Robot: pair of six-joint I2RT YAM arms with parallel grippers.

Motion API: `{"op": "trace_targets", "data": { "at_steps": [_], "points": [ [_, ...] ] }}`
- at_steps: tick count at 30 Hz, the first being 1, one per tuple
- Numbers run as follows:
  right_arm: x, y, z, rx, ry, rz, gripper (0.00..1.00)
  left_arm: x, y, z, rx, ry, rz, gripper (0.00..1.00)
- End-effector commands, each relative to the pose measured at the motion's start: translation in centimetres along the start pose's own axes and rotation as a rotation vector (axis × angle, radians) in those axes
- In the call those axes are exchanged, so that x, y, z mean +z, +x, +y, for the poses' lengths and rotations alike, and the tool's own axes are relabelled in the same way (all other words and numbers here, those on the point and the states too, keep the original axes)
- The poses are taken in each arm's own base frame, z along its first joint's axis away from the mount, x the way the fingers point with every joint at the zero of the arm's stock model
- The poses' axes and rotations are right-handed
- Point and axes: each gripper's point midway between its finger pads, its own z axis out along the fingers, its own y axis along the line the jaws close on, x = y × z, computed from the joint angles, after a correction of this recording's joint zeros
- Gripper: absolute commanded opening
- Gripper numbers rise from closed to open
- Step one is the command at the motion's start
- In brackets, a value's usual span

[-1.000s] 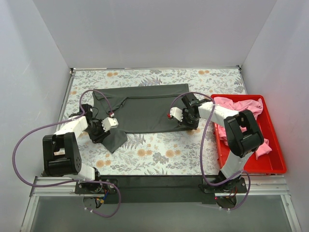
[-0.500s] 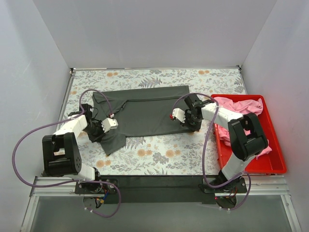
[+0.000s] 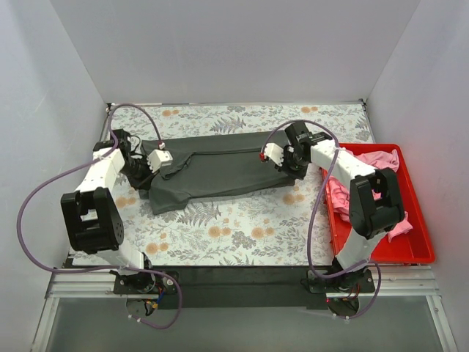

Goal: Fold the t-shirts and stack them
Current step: Fold the tshirt

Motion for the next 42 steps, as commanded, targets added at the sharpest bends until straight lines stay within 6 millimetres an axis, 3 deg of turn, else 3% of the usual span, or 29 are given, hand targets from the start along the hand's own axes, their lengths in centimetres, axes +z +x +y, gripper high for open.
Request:
{"op": "trace_targets", "data": {
  "at_steps": [1, 6, 13, 21, 42],
  "points": [
    [-0.5, -0.1, -2.6, -0.027, 0.019, 0.014, 0.01, -0.7, -1.9, 2.4, -0.039, -0.032, -0.051, 0.00],
    [0.1, -0.4, -5.2, -0.044, 0.039, 0.034, 0.01, -0.4, -3.7, 6.1, -0.055, -0.060, -0.074, 0.00],
    [1.9, -0.6, -7.1, -0.048, 0.037, 0.059, 0.01, 1.0, -4.4, 8.8, -0.057, -0.075, -0.062, 0.00],
    [2.7, -1.0, -9.0, -0.056, 0.053, 0.062, 0.01, 2.8, -4.5, 10.2, -0.060, -0.082, -0.048, 0.00],
    [3.8, -0.6, -10.0, -0.060, 0.052, 0.078, 0.01, 3.9, -5.4, 12.2, -0.052, -0.108, -0.044, 0.00]
  ]
}}
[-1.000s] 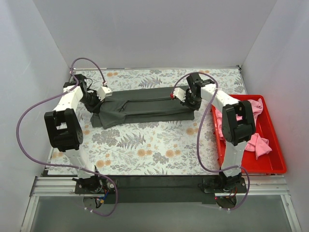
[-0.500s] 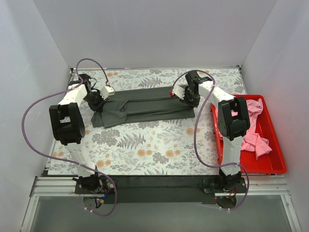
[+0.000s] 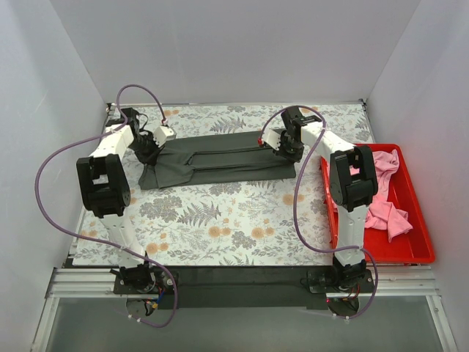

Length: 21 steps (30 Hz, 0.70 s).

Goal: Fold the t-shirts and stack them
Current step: Fold the tshirt

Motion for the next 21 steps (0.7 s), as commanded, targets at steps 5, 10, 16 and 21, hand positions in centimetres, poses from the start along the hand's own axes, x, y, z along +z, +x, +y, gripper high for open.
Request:
{"op": "trace_targets", "data": {
  "at_steps": [5, 10, 16, 21],
  "points": [
    [-0.4, -0.1, -1.0, -0.040, 0.015, 0.002, 0.01, 0.1, -1.4, 1.3, 0.031, -0.037, -0.009, 0.00],
    [-0.2, 0.1, -0.9, -0.040, 0.013, 0.011, 0.01, 0.4, -1.5, 1.6, 0.041, -0.042, -0.002, 0.00],
    [-0.2, 0.2, -0.9, -0.038, 0.012, 0.013, 0.01, 0.5, -2.1, 1.8, 0.054, -0.045, -0.007, 0.00],
    [-0.1, 0.3, -0.9, -0.028, 0.013, 0.020, 0.01, 1.0, -2.0, 1.8, 0.054, -0.043, 0.005, 0.00]
  ]
}}
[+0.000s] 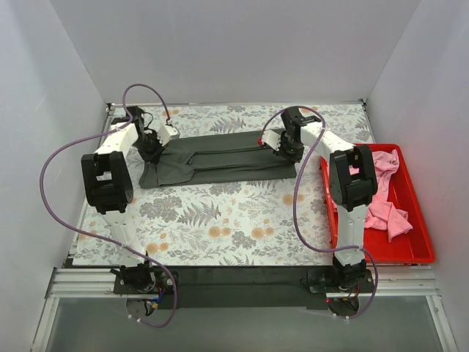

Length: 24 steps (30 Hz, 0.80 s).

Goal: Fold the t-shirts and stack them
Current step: Fold the tshirt

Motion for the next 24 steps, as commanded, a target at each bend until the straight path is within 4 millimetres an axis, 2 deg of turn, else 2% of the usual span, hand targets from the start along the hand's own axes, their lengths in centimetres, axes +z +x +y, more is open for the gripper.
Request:
{"op": "trace_targets", "data": {
  "at_steps": [1, 4, 5, 6, 8, 9, 12, 14, 15, 16, 18, 21, 24],
  "points": [
    [-0.3, 0.0, -0.8, -0.023, 0.011, 0.007, 0.01, -0.3, -1.1, 1.4, 0.024, -0.051, -0.017, 0.00],
    [-0.3, 0.1, -1.0, 0.001, 0.021, 0.013, 0.04, -0.5, -1.3, 2.0, 0.004, -0.076, -0.022, 0.02],
    [-0.6, 0.1, -1.1, 0.010, 0.028, 0.013, 0.11, -0.8, -1.7, 2.2, -0.008, -0.083, -0.036, 0.11],
    [-0.8, 0.0, -1.2, 0.028, 0.031, 0.005, 0.20, -1.2, -1.8, 2.3, -0.043, -0.088, -0.046, 0.14],
    [-1.4, -0.1, -1.3, 0.059, 0.036, -0.007, 0.28, -2.4, -2.7, 2.9, -0.086, -0.101, -0.092, 0.23],
    [-2.3, -0.6, -1.5, 0.077, 0.043, -0.035, 0.39, -3.0, -2.4, 2.4, -0.146, -0.068, -0.109, 0.26],
    [-4.0, -1.0, -1.3, 0.168, 0.031, -0.083, 0.49, -4.8, -2.1, 2.1, -0.270, -0.036, -0.159, 0.34],
    [-5.2, -1.2, -0.8, 0.247, 0.011, -0.106, 0.51, -6.1, -1.6, 1.6, -0.337, -0.019, -0.198, 0.35],
    [-5.4, -1.3, -0.3, 0.275, -0.014, -0.125, 0.52, -6.8, -0.3, 1.3, -0.395, 0.000, -0.208, 0.38],
    [-5.6, -1.4, 0.1, 0.305, -0.030, -0.133, 0.53, -7.2, -0.1, 0.8, -0.428, 0.022, -0.232, 0.42],
    [-5.9, -1.3, 0.9, 0.388, -0.072, -0.147, 0.59, -7.3, 2.1, -0.7, -0.500, 0.046, -0.221, 0.44],
    [-6.0, -1.2, 2.2, 0.489, -0.142, -0.162, 0.59, -7.0, 4.0, -3.2, -0.590, 0.105, -0.228, 0.44],
    [-5.6, -1.0, 3.3, 0.575, -0.204, -0.163, 0.59, -6.9, 4.4, -4.4, -0.647, 0.133, -0.250, 0.50]
  ]
}}
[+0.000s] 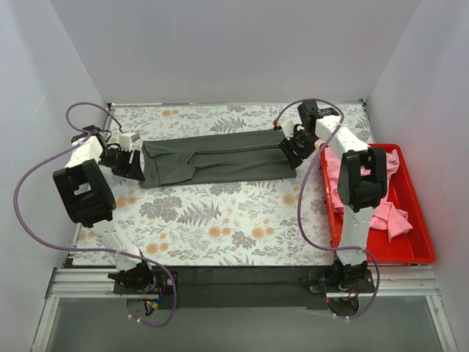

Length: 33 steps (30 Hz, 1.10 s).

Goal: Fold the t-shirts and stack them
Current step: Fold the tshirt

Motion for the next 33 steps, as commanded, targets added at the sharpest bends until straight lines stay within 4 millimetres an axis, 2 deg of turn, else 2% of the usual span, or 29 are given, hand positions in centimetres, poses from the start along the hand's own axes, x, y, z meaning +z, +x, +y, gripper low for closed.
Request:
{"op": "trace_targets", "data": {
  "at_steps": [1, 6, 9, 15, 22, 29, 32, 33],
  "points": [
    [-1.6, -0.6, 1.9, 0.156, -0.089, -0.050, 0.59, -1.3, -0.8, -3.5, -0.039, 0.062, -0.080, 0.51],
    [0.0, -0.1, 1.0, 0.255, -0.103, -0.024, 0.59, -0.6, -0.4, -3.8, -0.096, 0.071, -0.097, 0.52],
    [1.0, 0.6, 0.7, 0.285, -0.118, -0.001, 0.59, -0.2, -0.3, -3.0, -0.101, 0.045, -0.094, 0.52],
    [2.1, 1.3, 1.4, 0.302, -0.162, 0.019, 0.59, 0.5, 0.0, -1.5, -0.096, 0.003, -0.070, 0.52],
    [2.7, 1.6, 2.1, 0.311, -0.194, 0.024, 0.56, 1.6, 1.2, -1.1, -0.107, 0.006, -0.024, 0.50],
    [3.7, 2.2, 2.4, 0.328, -0.216, 0.049, 0.42, 2.7, 2.3, -0.3, -0.140, -0.017, 0.013, 0.46],
    [4.0, 2.4, 2.2, 0.326, -0.212, 0.056, 0.33, 2.9, 2.3, 0.1, -0.137, -0.029, 0.018, 0.43],
    [4.0, 2.4, 2.2, 0.325, -0.210, 0.058, 0.23, 2.9, 2.2, 0.0, -0.132, -0.030, 0.019, 0.39]
  ]
}}
